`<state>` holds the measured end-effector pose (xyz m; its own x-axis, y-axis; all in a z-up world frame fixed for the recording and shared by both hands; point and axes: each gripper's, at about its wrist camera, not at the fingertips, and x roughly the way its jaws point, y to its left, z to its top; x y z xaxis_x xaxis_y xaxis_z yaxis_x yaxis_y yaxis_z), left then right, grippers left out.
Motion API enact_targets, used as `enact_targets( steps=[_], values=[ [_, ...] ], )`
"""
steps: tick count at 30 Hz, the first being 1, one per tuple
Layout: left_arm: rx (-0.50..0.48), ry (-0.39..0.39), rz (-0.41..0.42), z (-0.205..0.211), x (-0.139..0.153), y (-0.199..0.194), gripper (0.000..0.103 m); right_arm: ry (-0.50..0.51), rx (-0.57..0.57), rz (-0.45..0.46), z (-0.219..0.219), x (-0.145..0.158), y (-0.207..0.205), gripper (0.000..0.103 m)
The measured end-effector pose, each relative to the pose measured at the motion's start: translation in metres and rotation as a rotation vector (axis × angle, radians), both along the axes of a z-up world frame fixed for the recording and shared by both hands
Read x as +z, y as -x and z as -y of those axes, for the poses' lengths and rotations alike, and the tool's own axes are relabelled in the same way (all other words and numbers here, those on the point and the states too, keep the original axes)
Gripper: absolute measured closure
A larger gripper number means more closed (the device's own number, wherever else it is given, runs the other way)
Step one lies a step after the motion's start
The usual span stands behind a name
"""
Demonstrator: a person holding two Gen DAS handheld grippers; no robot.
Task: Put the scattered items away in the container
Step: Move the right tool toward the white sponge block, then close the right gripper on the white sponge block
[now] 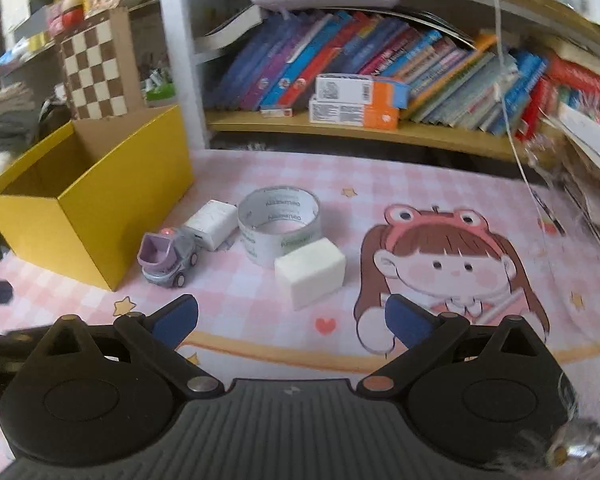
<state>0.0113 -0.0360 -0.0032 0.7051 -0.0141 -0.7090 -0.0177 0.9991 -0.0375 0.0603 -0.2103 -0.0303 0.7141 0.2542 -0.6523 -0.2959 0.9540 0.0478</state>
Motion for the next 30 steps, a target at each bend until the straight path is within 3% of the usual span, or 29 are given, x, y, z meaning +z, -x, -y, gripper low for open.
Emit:
enact_targets(
  steps=[6, 14, 23, 30],
  values=[
    [-0.058, -0.04, 0.012, 0.01, 0.0, 0.002, 0.0, 0.023, 0.04, -0.024, -0.002, -0.013, -0.022, 0.008],
    [0.0, -0.031, -0.025, -0.002, -0.007, 0.002, 0.0, 0.023, 0.054, -0.042, -0.009, -0.025, -0.045, 0.011],
    [-0.038, -0.046, -0.025, 0.006, -0.007, 0.0, 0.0, 0.069, 0.057, -0.058, -0.014, -0.034, -0.07, 0.021],
    [-0.01, -0.06, -0.021, 0.0, -0.003, 0.001, 0.0, 0.088, 0.073, -0.077, -0.016, -0.044, -0.083, 0.021]
  ],
)
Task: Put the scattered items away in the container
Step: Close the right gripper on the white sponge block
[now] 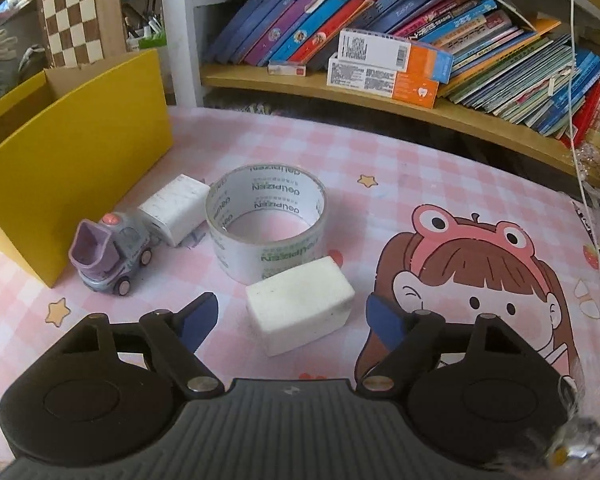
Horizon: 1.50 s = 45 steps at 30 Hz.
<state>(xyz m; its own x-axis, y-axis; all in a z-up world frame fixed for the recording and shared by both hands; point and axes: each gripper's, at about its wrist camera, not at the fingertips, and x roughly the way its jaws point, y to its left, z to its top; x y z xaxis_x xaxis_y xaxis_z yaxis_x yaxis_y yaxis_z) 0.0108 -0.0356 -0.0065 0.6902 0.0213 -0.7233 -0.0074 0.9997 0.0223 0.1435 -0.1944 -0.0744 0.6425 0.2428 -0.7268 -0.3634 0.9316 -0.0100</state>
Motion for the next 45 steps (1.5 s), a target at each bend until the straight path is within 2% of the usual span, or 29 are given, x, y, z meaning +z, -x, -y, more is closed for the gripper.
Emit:
enact_targets(
  steps=[11, 25, 38, 45],
  values=[
    [-0.014, -0.025, -0.025, 0.002, -0.001, 0.0, 0.0, 0.002, 0.003, -0.011, 0.0, -0.007, -0.012, 0.022],
    [-0.04, -0.038, -0.041, 0.008, -0.004, -0.004, 0.0, -0.038, 0.0, -0.05, 0.004, -0.012, -0.022, 0.045],
    [-0.048, -0.056, -0.046, 0.01, -0.004, -0.005, 0.0, -0.041, -0.012, -0.048, 0.002, -0.015, -0.021, 0.044],
    [-0.066, -0.07, -0.045, 0.013, -0.003, -0.003, 0.0, -0.072, -0.027, -0.045, 0.007, -0.014, -0.019, 0.052]
  ],
)
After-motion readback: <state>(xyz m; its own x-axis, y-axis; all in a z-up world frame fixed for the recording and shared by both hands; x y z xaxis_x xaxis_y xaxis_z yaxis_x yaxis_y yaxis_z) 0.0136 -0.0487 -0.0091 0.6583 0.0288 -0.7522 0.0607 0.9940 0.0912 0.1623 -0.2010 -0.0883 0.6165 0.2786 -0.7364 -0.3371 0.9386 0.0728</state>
